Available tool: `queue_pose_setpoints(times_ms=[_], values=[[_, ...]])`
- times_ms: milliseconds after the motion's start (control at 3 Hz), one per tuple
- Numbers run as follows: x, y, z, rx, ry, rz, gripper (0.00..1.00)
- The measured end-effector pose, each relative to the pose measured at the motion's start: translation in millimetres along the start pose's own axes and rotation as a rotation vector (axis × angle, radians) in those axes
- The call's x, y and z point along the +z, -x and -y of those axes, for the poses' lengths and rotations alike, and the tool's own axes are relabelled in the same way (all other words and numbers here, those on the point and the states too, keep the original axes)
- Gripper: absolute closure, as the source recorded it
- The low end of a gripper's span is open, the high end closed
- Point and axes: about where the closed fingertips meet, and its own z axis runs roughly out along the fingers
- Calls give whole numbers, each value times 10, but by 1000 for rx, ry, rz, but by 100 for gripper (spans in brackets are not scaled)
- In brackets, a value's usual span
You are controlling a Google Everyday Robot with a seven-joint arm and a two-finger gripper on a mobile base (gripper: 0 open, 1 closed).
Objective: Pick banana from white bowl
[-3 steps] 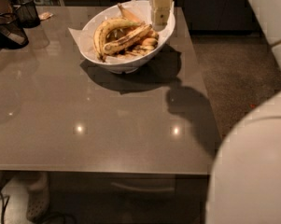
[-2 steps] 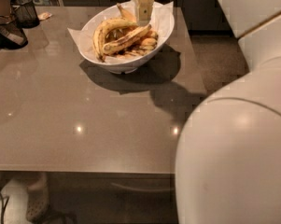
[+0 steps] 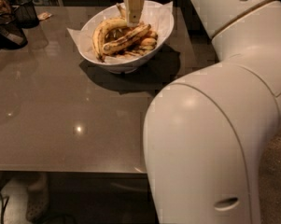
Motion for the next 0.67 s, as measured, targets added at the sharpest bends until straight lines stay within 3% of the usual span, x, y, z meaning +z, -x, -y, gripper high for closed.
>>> queue_pose_setpoints(times_ms=[333, 667], values=[[206, -78, 42, 25, 24, -3, 32], [376, -140, 58, 42, 47, -10, 31]])
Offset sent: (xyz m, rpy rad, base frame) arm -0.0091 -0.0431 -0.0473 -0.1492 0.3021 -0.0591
